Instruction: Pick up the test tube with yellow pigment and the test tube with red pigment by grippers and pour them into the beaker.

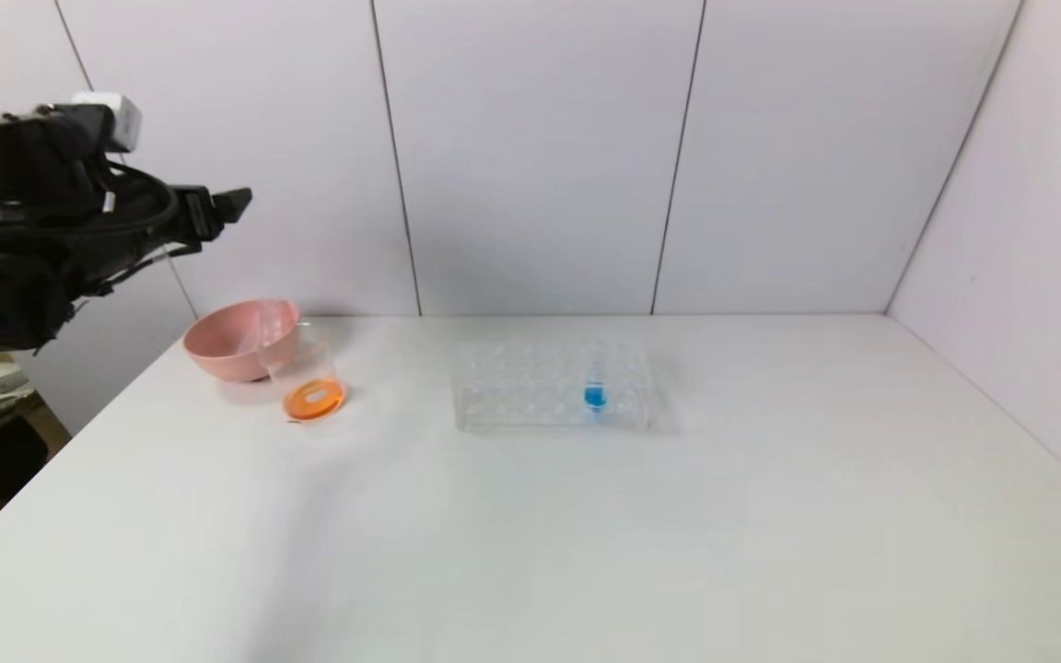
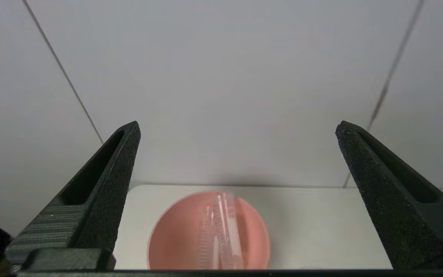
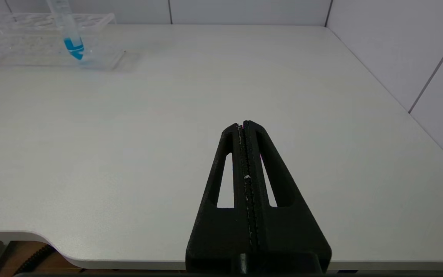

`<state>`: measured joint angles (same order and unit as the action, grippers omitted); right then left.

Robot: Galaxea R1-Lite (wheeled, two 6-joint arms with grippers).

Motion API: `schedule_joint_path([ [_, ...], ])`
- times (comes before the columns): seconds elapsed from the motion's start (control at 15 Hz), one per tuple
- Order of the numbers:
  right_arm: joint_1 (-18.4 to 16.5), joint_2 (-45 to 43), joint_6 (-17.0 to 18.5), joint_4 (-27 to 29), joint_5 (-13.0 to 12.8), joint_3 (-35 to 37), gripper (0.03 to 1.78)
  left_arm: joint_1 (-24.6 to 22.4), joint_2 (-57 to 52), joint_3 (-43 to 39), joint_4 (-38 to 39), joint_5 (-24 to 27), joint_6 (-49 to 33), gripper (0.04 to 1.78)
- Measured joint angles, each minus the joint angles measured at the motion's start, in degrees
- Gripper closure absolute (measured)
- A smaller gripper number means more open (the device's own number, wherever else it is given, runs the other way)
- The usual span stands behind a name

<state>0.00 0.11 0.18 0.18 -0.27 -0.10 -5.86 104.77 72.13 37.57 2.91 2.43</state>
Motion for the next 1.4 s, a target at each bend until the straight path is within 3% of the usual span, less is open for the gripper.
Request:
schedule_joint_path([
  [0.27, 0.00, 0.00, -0.02, 0.00, 0.00, 0.00, 1.70, 1.60, -20.65, -2.51, -10.81, 4.39, 0.29, 0.05],
  [0.73, 0.00, 0.00, -0.02, 0.00, 0.00, 0.00, 1.70, 2.18, -61.72, -10.14, -42.42, 9.92, 8.09, 0.05],
  [0.87, 0.00, 0.00, 0.00, 0.00, 0.00, 0.00, 1.70, 2.43, -72.46, -14.71, -47.90, 10.69, 10.69, 0.05],
  [1.13, 0.00, -0.01, 0.00, 0.00, 0.02, 0.00, 1.70, 3.75, -88.67, -31.39, -46.52, 11.06, 15.92, 0.05],
  [1.4, 0.00, 0.00, 0.00, 0.00, 0.02, 0.00, 1.70, 4.71, -95.95, -54.93, -32.61, 9.65, 9.40, 0.05],
])
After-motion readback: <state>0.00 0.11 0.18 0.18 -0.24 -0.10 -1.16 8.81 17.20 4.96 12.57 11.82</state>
